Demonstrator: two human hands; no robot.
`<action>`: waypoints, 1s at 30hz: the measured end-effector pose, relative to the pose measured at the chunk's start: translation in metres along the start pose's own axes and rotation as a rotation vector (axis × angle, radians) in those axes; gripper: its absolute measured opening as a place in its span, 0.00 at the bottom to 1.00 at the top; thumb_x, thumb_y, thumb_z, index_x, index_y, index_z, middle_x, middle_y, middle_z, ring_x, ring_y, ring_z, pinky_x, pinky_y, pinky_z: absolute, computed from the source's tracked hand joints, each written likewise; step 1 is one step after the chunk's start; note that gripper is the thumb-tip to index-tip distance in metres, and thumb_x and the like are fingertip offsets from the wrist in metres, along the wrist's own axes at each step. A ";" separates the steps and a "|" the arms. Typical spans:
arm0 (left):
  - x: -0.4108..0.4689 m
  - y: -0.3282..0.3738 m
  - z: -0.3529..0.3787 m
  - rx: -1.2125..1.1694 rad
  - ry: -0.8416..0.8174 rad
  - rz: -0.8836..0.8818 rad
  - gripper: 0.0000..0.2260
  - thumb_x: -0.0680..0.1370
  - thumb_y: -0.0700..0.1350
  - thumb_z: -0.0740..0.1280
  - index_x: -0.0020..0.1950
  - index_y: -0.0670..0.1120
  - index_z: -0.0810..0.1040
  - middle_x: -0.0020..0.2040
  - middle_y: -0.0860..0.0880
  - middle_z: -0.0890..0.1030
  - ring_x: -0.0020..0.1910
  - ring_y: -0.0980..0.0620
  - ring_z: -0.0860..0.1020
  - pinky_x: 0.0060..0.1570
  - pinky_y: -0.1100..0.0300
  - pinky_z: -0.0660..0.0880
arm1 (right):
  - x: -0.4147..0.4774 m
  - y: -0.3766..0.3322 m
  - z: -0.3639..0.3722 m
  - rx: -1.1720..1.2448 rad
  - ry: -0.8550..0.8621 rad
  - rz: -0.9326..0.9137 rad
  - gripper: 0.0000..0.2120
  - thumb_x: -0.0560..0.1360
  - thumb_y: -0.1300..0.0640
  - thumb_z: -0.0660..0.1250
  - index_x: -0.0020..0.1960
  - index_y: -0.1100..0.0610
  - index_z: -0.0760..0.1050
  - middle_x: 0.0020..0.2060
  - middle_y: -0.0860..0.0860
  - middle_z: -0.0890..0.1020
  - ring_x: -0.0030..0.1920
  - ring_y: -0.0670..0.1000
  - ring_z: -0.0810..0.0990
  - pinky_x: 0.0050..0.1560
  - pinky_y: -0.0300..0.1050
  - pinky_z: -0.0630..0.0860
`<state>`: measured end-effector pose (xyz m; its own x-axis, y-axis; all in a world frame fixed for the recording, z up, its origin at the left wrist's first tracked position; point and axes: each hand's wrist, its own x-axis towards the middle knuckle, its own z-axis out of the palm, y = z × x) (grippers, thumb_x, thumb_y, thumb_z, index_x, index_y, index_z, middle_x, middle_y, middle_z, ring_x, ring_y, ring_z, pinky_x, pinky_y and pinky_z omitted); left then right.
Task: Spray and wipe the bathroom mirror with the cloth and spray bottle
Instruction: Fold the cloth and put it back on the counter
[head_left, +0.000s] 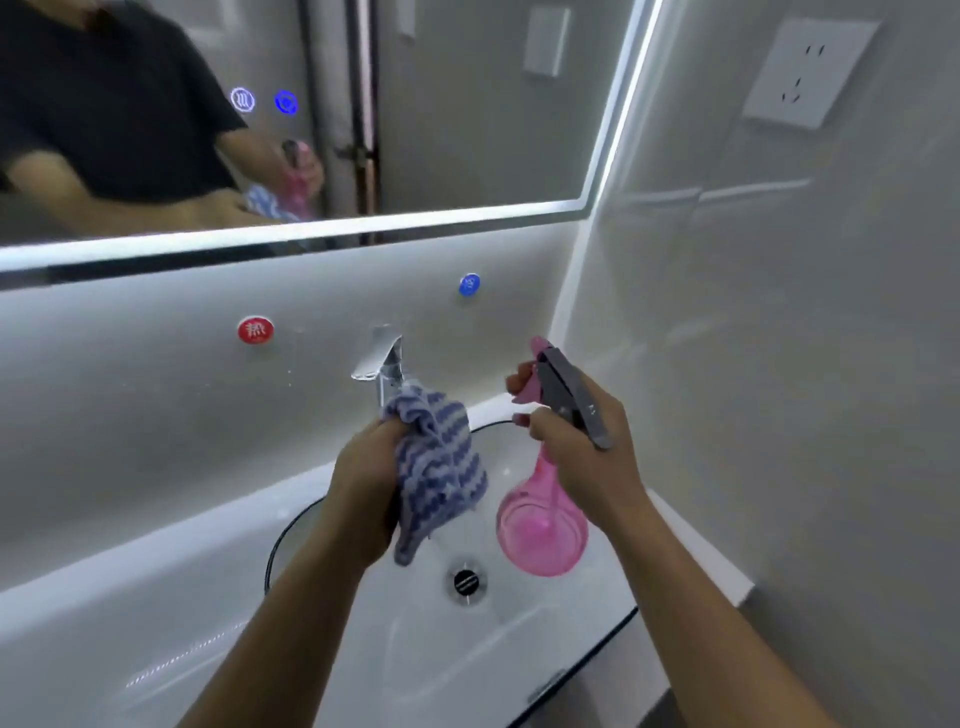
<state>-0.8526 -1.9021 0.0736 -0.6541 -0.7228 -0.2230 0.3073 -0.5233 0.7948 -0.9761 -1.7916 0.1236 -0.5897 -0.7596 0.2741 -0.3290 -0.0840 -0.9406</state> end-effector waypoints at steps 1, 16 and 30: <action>0.000 -0.008 0.005 -0.072 -0.074 -0.052 0.03 0.72 0.43 0.60 0.41 0.45 0.71 0.33 0.49 0.75 0.33 0.54 0.75 0.39 0.64 0.73 | -0.001 0.008 -0.006 -0.007 0.019 0.001 0.13 0.63 0.63 0.60 0.46 0.55 0.74 0.42 0.45 0.83 0.47 0.48 0.80 0.54 0.60 0.77; 0.075 -0.113 0.123 0.004 0.114 -0.043 0.17 0.81 0.49 0.55 0.42 0.46 0.80 0.33 0.51 0.85 0.31 0.56 0.83 0.28 0.64 0.78 | 0.048 0.125 -0.156 -0.193 0.045 -0.109 0.14 0.68 0.57 0.62 0.37 0.36 0.75 0.26 0.37 0.77 0.27 0.40 0.73 0.30 0.28 0.67; 0.114 -0.194 0.140 -0.135 0.128 -0.213 0.15 0.78 0.49 0.59 0.53 0.43 0.82 0.58 0.42 0.81 0.55 0.44 0.81 0.49 0.50 0.77 | 0.041 0.290 -0.212 -0.183 0.100 0.227 0.18 0.61 0.40 0.70 0.45 0.50 0.79 0.33 0.44 0.79 0.36 0.40 0.78 0.38 0.33 0.73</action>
<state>-1.0836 -1.8204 -0.0268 -0.6235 -0.6367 -0.4537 0.2670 -0.7188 0.6419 -1.2519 -1.7099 -0.0951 -0.7301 -0.6777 0.0883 -0.3025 0.2046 -0.9309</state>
